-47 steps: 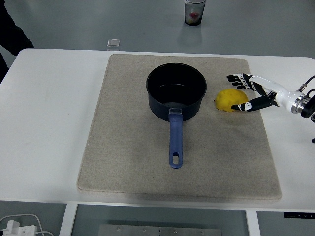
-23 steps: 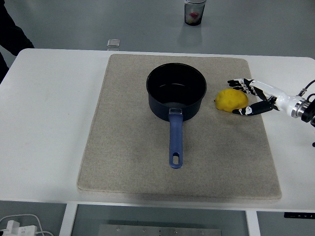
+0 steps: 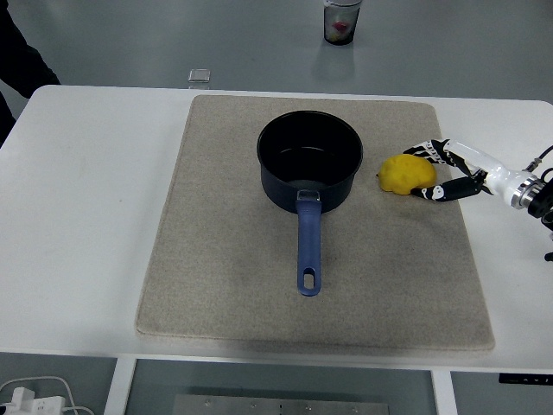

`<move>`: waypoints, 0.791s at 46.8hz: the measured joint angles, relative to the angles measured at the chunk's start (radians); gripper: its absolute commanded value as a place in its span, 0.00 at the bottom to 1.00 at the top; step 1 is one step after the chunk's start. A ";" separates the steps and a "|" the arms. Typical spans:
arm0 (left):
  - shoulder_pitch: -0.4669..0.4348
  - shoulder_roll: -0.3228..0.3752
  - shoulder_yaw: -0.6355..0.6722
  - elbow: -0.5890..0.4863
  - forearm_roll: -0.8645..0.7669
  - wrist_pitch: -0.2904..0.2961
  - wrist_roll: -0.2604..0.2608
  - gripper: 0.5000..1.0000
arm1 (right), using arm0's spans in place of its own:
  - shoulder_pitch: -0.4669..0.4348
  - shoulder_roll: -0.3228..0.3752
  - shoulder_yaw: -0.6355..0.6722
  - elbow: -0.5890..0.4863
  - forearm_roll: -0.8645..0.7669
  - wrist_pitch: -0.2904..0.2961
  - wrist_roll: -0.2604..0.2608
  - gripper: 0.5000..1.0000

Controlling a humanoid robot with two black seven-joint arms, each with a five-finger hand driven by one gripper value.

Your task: Put the potato in the blue pot

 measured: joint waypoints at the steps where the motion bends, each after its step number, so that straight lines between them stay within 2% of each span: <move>1: 0.000 0.000 0.000 0.000 0.000 0.000 0.000 0.99 | 0.003 -0.001 0.002 0.000 0.003 -0.002 0.000 0.00; 9: -0.001 0.000 0.001 0.000 0.000 0.000 0.000 0.99 | 0.042 -0.002 0.010 0.004 0.019 0.004 0.000 0.00; 21: -0.001 0.000 0.002 0.000 0.000 -0.001 0.000 0.99 | 0.129 -0.001 0.013 0.013 0.032 0.048 0.000 0.00; 37: -0.001 0.000 0.002 0.000 0.000 -0.001 0.000 0.99 | 0.163 0.003 0.008 0.014 0.060 0.080 0.000 0.00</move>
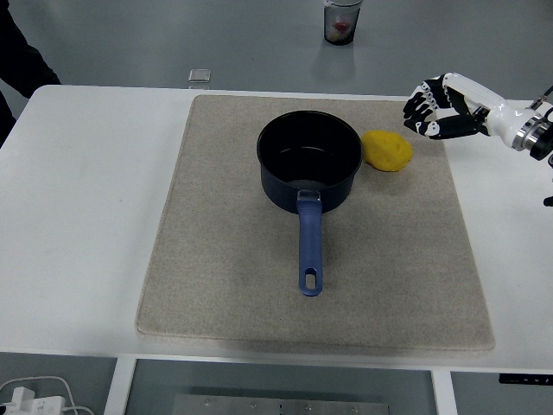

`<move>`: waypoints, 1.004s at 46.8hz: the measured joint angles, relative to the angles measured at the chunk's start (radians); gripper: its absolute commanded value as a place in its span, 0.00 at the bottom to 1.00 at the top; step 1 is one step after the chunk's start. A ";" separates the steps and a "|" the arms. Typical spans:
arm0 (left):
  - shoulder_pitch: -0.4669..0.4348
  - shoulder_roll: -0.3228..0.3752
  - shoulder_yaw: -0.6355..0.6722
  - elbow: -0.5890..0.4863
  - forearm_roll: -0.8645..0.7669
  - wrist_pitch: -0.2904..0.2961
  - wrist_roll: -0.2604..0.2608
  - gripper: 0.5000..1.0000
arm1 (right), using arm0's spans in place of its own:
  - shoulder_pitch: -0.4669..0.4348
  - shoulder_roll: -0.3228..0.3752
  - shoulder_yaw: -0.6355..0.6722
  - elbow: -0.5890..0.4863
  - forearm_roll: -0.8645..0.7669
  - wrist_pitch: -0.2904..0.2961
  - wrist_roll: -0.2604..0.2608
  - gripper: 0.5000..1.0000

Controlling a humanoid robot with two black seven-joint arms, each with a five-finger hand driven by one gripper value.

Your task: Put the potato in the blue pot

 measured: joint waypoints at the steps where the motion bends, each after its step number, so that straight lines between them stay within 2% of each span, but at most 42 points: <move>1: 0.000 0.000 0.000 0.000 0.000 0.000 0.000 0.99 | 0.000 0.000 0.000 0.000 0.000 0.000 0.000 0.00; 7: -0.001 0.000 0.000 -0.001 0.000 0.000 0.000 0.99 | -0.002 -0.001 0.000 0.000 0.000 0.001 0.000 0.00; 8: -0.001 0.000 0.000 -0.001 0.000 0.000 0.000 0.99 | -0.002 -0.001 0.000 0.000 0.000 0.000 0.000 0.03; 9: -0.001 0.000 0.000 -0.001 0.000 0.000 0.000 0.99 | -0.003 -0.001 0.000 -0.001 0.000 -0.003 0.000 0.13; 13: -0.001 0.000 0.000 0.000 0.000 0.000 0.000 0.99 | -0.011 -0.001 0.001 -0.002 0.000 -0.005 0.000 0.40; 17: 0.000 0.000 0.000 0.000 0.000 0.000 0.000 0.99 | -0.019 0.002 0.003 -0.002 0.000 -0.005 0.000 0.56; 20: 0.000 0.000 0.000 0.000 0.000 0.000 0.000 0.99 | -0.030 0.004 0.004 -0.002 0.000 -0.006 0.000 0.72; 23: 0.000 0.000 0.000 0.000 0.000 0.000 0.000 0.99 | -0.043 0.007 0.004 -0.002 0.000 -0.010 0.000 0.79; 36: 0.000 0.000 0.000 0.000 0.000 0.000 0.000 0.99 | -0.049 0.049 -0.007 -0.016 -0.015 -0.013 0.000 0.81; 42: -0.001 0.000 0.000 0.000 0.000 0.000 0.000 0.99 | -0.048 0.059 -0.014 -0.051 -0.018 -0.022 0.000 0.83; 47: -0.001 0.000 0.000 0.000 0.000 0.000 0.000 0.99 | -0.048 0.097 -0.017 -0.086 -0.022 -0.026 0.000 0.83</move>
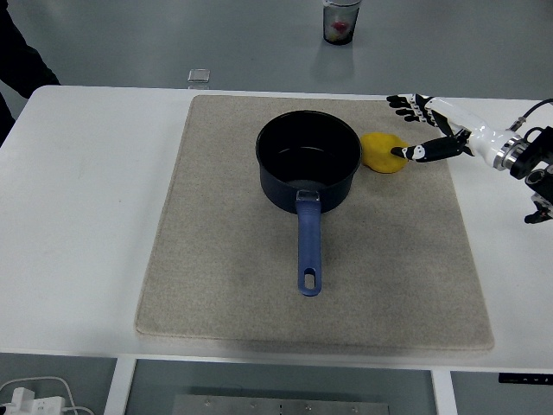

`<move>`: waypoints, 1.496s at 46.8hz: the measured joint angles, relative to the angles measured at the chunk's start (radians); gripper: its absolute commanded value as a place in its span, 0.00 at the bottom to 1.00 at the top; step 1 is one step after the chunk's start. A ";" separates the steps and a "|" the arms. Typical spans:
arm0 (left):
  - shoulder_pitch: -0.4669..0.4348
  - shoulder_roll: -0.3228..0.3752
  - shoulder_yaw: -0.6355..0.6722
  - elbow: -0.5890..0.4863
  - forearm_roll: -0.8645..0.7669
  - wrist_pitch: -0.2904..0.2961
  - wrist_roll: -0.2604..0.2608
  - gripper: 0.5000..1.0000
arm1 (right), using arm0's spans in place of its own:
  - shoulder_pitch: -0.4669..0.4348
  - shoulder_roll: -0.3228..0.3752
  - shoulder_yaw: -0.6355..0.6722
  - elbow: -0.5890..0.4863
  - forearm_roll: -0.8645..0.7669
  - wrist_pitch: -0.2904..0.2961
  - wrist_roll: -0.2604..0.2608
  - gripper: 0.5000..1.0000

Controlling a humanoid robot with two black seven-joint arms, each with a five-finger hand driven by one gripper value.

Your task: Put the potato in the blue pot

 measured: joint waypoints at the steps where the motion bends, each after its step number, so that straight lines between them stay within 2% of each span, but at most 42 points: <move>1: 0.000 0.000 0.000 0.000 0.000 0.000 0.000 0.99 | 0.000 0.005 -0.001 -0.007 -0.001 0.000 0.000 0.83; 8: 0.000 0.000 0.000 0.000 0.000 0.000 0.000 0.99 | 0.001 0.033 -0.040 -0.026 -0.031 -0.009 0.000 0.83; 13: 0.000 0.000 0.000 0.000 0.001 0.000 0.000 0.99 | 0.003 0.034 -0.077 -0.035 -0.039 -0.030 0.000 0.83; 21: 0.000 0.000 0.000 -0.001 0.001 0.000 0.000 0.99 | 0.007 0.034 -0.088 -0.038 -0.039 -0.033 0.000 0.83; 31: 0.001 0.000 0.000 -0.002 0.001 -0.001 0.000 0.99 | 0.009 0.033 -0.096 -0.055 -0.041 -0.033 0.000 0.80; 43: 0.001 0.000 0.000 -0.001 0.000 -0.001 0.000 0.99 | 0.012 0.047 -0.144 -0.078 -0.047 -0.062 0.000 0.74; 45: 0.001 0.000 0.000 -0.001 0.000 -0.001 0.000 0.99 | 0.012 0.047 -0.144 -0.080 -0.047 -0.062 0.000 0.70; 49: 0.001 0.000 0.000 0.000 0.000 -0.001 0.000 0.99 | 0.012 0.047 -0.144 -0.080 -0.047 -0.062 0.000 0.49; 51: 0.002 0.000 0.000 0.000 0.000 -0.001 0.000 0.99 | 0.012 0.047 -0.144 -0.080 -0.047 -0.062 0.000 0.33; 53: 0.002 0.000 0.000 0.000 0.000 -0.001 0.000 0.99 | 0.012 0.047 -0.144 -0.080 -0.047 -0.061 0.000 0.08; 54: 0.002 0.000 0.000 0.000 0.000 -0.001 0.000 0.99 | 0.012 0.047 -0.145 -0.080 -0.047 -0.061 0.000 0.00; 63: 0.003 0.000 -0.001 0.000 0.000 -0.001 0.000 0.99 | 0.012 0.050 -0.146 -0.080 -0.074 -0.067 0.000 0.00; 70: 0.002 0.000 -0.002 0.000 0.000 -0.001 0.000 0.99 | 0.012 0.063 -0.146 -0.081 -0.078 -0.102 0.000 0.00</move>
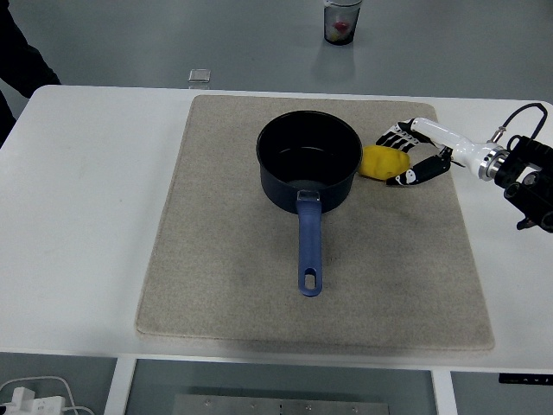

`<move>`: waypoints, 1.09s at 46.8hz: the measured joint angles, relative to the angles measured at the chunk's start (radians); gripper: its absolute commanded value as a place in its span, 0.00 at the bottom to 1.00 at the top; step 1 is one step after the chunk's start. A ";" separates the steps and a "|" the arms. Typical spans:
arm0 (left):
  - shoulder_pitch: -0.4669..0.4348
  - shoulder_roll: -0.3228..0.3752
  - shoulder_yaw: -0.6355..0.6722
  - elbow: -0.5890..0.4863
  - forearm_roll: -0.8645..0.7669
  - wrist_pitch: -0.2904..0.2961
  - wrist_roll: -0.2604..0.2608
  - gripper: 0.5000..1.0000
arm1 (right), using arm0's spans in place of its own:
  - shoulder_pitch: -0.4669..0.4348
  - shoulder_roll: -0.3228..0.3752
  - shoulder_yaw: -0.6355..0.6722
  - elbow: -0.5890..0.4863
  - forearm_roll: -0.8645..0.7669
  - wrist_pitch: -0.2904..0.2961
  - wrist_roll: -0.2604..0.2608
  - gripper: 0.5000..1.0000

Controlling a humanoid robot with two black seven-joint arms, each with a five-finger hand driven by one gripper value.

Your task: Put the potato in the blue pot

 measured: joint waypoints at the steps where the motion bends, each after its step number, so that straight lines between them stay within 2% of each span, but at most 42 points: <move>1: 0.000 0.000 0.000 0.000 0.000 0.000 0.000 0.99 | 0.000 0.001 0.000 0.000 0.000 -0.002 0.000 0.00; 21: 0.000 0.000 0.000 0.000 0.000 0.001 0.000 0.99 | 0.006 0.005 0.022 -0.001 0.020 -0.011 0.000 0.00; 40: 0.000 0.000 0.000 0.000 0.000 0.000 0.000 0.99 | 0.078 -0.006 0.020 -0.001 0.035 0.006 0.000 0.00; 51: 0.000 0.000 0.001 0.000 0.000 0.000 0.000 0.99 | 0.141 -0.030 0.020 0.007 0.048 0.039 0.000 0.00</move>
